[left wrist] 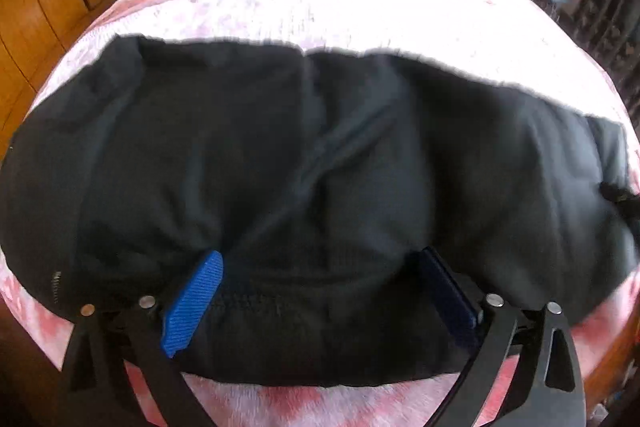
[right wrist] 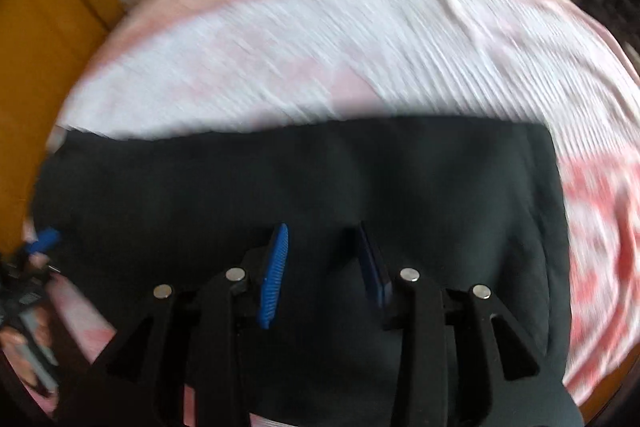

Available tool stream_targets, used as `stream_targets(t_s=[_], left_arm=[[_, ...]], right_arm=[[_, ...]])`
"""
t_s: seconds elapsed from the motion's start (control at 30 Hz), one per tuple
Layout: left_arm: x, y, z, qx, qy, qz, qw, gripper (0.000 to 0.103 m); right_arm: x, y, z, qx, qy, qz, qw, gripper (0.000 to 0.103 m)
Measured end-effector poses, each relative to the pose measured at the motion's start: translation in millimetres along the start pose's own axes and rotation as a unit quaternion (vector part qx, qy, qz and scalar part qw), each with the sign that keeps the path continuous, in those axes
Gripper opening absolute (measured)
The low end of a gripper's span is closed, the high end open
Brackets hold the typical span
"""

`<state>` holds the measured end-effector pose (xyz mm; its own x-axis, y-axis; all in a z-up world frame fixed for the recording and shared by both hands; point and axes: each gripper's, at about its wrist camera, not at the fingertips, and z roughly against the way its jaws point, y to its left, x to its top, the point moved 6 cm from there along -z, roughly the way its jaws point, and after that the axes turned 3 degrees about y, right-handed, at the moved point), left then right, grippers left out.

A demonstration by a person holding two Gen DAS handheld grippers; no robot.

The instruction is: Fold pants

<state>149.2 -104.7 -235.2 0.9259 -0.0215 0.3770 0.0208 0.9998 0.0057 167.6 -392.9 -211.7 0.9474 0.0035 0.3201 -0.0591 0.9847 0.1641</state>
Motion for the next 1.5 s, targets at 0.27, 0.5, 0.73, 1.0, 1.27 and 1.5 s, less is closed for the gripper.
stream_targets(t_s=[0.27,0.5,0.73,1.0,1.27,1.5], left_arm=[[-3.7,-13.6,40.5,0.003,-0.034,-0.006,0.9994,0.098],[-7.5,-49.1,54.4,-0.040,-0.028,-0.025,0.9985,0.098],[-14.7,-64.8,42.8,-0.040,-0.009,-0.048,0.9980,0.098],[-12.5,-75.9,41.7,-0.068,-0.006,-0.026,0.9973,0.098],[-14.3,-107.8,23.2,-0.064,0.010,-0.042,0.9970,0.099],[-17.1,-102.5,21.4,-0.062,0.015,-0.038,0.9972,0.099]], right_arm=[[-21.9,-28.3,49.9,0.075,-0.056,-0.062,0.994,0.044],[-68.3,-123.1,100.3,0.051,-0.081,-0.169,0.981,0.047],[-106.9,-145.4,80.8,0.116,-0.047,-0.224,0.967,0.051],[-106.6,-142.8,63.2,0.147,-0.034,-0.251,0.956,0.058],[-109.7,-146.2,60.1,0.159,-0.026,-0.291,0.943,0.058],[-98.6,-126.6,59.2,0.140,-0.036,-0.247,0.958,0.035]])
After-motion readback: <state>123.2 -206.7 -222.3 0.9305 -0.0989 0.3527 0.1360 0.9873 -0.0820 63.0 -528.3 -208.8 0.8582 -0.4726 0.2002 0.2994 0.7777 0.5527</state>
